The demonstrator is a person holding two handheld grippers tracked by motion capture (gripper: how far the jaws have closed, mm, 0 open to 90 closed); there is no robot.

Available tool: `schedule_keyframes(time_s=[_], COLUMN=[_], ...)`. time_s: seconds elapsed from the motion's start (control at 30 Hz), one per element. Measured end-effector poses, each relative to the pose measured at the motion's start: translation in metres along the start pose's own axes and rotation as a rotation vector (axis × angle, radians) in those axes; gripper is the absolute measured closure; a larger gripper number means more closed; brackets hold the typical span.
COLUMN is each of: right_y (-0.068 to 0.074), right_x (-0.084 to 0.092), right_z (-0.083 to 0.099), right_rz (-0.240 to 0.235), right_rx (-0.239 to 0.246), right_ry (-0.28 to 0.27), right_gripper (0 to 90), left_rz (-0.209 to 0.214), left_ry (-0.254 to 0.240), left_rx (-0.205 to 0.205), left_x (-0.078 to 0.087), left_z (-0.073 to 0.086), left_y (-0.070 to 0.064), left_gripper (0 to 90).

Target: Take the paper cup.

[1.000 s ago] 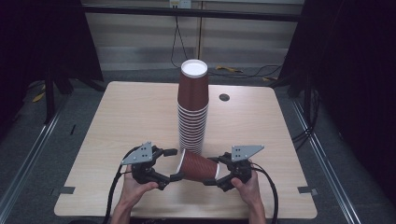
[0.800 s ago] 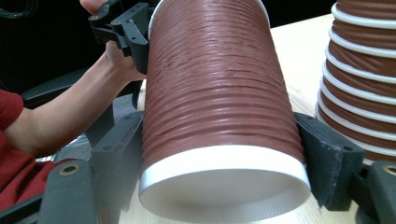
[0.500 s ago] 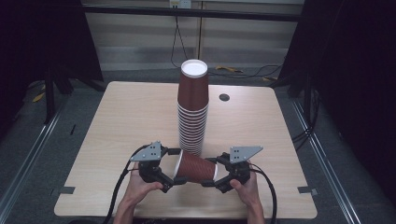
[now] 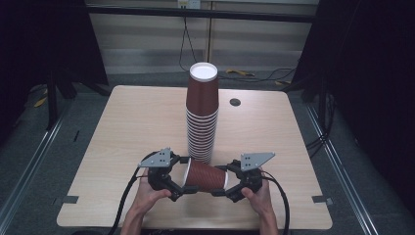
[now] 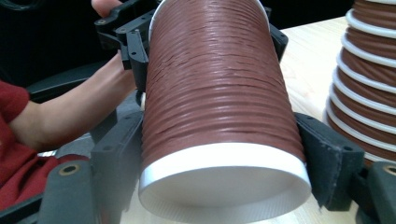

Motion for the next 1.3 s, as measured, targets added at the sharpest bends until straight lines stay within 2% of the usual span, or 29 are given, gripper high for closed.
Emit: schedule_keyframes(time_s=[0.03,0.1,0.3,0.4,0.43,0.57,0.63,0.8,0.9,0.97,1.03,1.1,1.13,1.17,1.2,1.3], right_y=[0.001,0.001,0.001,0.0,-0.001,-0.003,-0.006,-0.009,-0.01,-0.01,-0.01,-0.013,-0.015,-0.015,-0.018,-0.018], right_x=[-0.001,-0.002,-0.003,-0.005,-0.007,-0.009,-0.009,-0.005,-0.005,-0.004,-0.004,-0.003,-0.001,-0.001,0.002,0.005], right_z=[0.0,0.0,-0.001,0.001,0.002,0.002,0.002,0.0,0.0,-0.001,-0.001,-0.002,-0.002,-0.002,-0.004,-0.006], right_rz=[-0.009,0.007,-0.003,0.0,0.001,0.021,0.044,0.068,0.084,0.086,0.084,0.117,0.152,0.152,0.192,0.206], right_rx=[0.006,0.013,0.017,0.015,0.012,0.012,0.01,-0.007,-0.005,-0.021,-0.021,-0.032,-0.027,-0.027,-0.016,-0.022], right_ry=[0.004,0.017,0.01,0.015,0.017,0.015,0.015,-0.031,-0.031,-0.049,-0.056,-0.069,-0.078,-0.078,-0.1,-0.126], right_gripper=[23.5,23.5,23.5,23.1,22.4,21.1,16.7,13.7,13.5,14.0,13.8,14.0,13.9,13.9,13.8,13.8], left_rz=[0.011,-0.002,-0.016,-0.024,-0.056,-0.049,-0.056,-0.079,-0.105,-0.092,-0.104,-0.127,-0.129,-0.13,-0.138,-0.159], left_ry=[-0.003,0.016,0.023,0.05,0.066,0.08,0.085,0.12,0.161,0.164,0.177,0.211,0.221,0.22,0.22,0.225], left_rx=[-0.003,-0.008,-0.022,-0.037,-0.04,-0.04,-0.039,-0.031,-0.044,-0.037,-0.037,-0.047,-0.046,-0.043,-0.045,-0.033], left_x=[0.0,-0.001,0.002,0.002,0.003,0.003,0.004,0.009,0.012,0.016,0.018,0.022,0.025,0.026,0.029,0.037], left_z=[-0.001,0.0,-0.002,0.0,0.001,0.002,0.002,0.005,0.007,0.006,0.007,0.009,0.009,0.009,0.008,0.009], left_y=[-0.001,0.0,-0.001,-0.001,0.001,0.001,0.003,0.008,0.011,0.01,0.01,0.012,0.013,0.013,0.014,0.02], left_gripper=[3.6,3.5,5.3,5.9,6.3,6.5,6.7,6.6,6.6,6.6,6.6,6.6,6.5,6.5,6.5,6.5])
Point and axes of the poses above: each handheld gripper's, and its own axes: x roughly backward along the jaws, z roughly out of its underside, y roughly to its left, the point moved 10 cm from there along -x, roughly forward along the jaws, and after that the axes turned 12 degrees about -x, right-handed, at the moved point
